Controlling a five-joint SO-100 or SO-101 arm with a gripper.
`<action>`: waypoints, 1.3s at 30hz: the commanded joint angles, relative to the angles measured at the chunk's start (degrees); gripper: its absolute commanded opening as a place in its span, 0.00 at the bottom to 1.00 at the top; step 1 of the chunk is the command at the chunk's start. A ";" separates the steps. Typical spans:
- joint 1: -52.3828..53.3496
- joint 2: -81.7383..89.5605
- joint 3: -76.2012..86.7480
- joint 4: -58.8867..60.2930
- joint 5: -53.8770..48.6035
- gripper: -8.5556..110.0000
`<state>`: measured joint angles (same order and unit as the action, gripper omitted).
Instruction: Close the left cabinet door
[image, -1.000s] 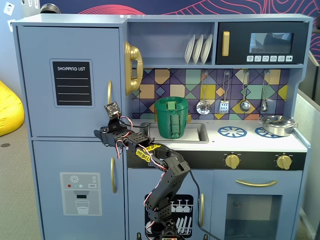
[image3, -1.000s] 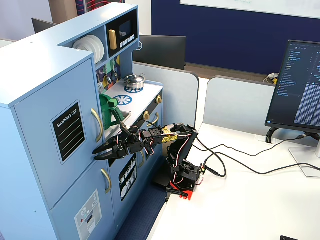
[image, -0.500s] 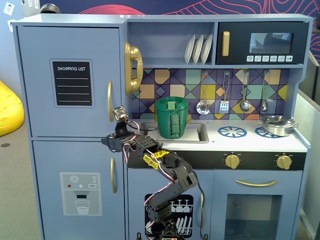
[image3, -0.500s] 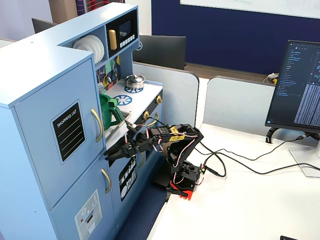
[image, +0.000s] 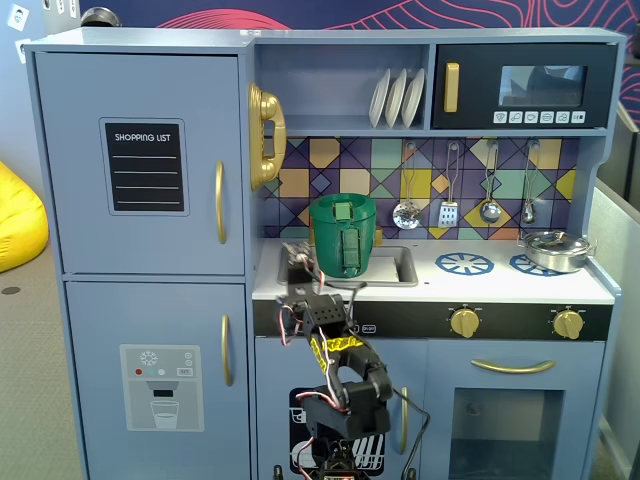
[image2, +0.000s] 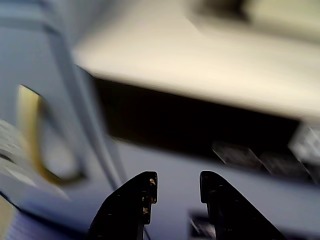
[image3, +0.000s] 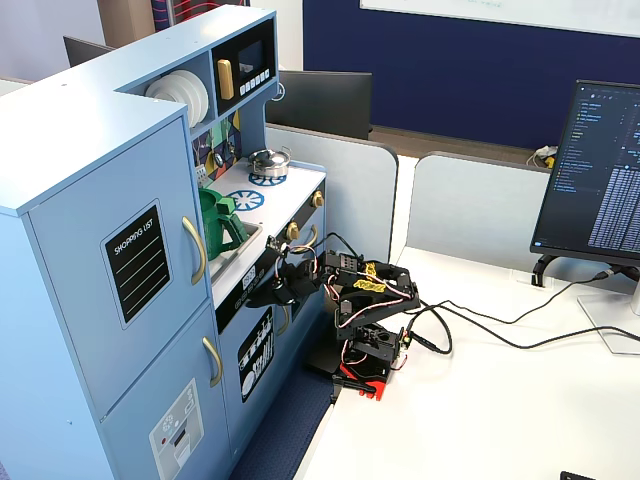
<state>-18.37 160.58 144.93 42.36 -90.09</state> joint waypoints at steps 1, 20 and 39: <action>8.88 3.96 4.04 6.94 -1.14 0.07; 18.28 21.45 26.72 40.43 3.60 0.07; 16.79 21.45 26.72 45.35 3.78 0.09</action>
<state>-1.23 182.37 170.95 77.43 -87.01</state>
